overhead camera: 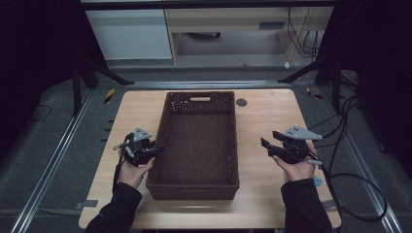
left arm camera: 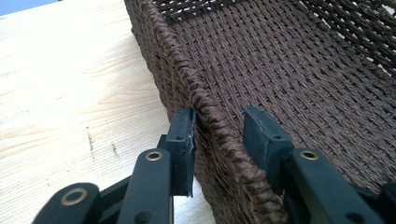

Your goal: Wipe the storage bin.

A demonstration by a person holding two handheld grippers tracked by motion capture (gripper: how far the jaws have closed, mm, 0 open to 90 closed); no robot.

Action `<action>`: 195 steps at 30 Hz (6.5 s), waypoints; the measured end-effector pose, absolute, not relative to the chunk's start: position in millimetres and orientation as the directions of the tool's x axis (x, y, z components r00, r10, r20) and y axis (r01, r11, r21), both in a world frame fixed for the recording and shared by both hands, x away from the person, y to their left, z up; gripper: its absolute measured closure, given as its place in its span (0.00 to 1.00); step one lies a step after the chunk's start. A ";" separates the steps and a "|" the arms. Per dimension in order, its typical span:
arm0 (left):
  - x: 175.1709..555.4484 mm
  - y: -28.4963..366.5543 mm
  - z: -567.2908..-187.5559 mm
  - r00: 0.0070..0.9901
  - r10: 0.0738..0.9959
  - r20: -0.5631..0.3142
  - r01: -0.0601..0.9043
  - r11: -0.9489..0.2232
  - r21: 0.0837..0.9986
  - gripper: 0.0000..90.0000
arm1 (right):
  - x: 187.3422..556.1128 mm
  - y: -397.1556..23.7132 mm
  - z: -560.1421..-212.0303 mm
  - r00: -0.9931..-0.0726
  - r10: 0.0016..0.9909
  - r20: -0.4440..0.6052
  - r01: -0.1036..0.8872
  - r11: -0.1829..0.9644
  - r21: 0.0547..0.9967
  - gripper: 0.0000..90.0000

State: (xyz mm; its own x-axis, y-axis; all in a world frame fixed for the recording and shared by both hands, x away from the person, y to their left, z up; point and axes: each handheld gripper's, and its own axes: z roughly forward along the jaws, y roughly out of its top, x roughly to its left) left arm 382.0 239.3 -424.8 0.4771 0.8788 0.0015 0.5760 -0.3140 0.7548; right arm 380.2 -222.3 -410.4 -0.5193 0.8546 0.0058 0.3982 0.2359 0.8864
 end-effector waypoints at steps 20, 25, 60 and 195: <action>384.4 241.4 -423.6 0.479 0.878 0.006 0.580 -0.322 0.748 0.76 | 348.5 -293.1 -443.2 -0.346 0.938 0.039 0.469 0.137 0.872 0.42; 384.1 240.8 -423.3 0.479 0.878 0.011 0.581 -0.326 0.746 0.77 | 335.6 -303.0 -452.7 -0.321 0.947 0.020 0.483 0.145 0.863 0.41; 389.3 244.2 -421.5 0.503 0.864 -0.027 0.584 -0.317 0.747 0.79 | 352.9 -284.7 -463.4 -0.418 0.907 0.045 0.536 0.206 0.819 0.73; 378.1 237.8 -421.0 0.505 0.863 -0.005 0.582 -0.336 0.740 0.77 | 457.6 -174.9 -460.6 -0.686 0.727 -0.029 0.376 0.388 0.841 0.77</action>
State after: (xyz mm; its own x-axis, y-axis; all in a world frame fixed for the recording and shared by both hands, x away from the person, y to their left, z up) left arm 378.1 237.8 -421.0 0.5049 0.8632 -0.0051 0.5825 -0.3363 0.7400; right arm 457.6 -174.9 -460.6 -0.6858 0.7272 -0.0290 0.3761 0.3882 0.8413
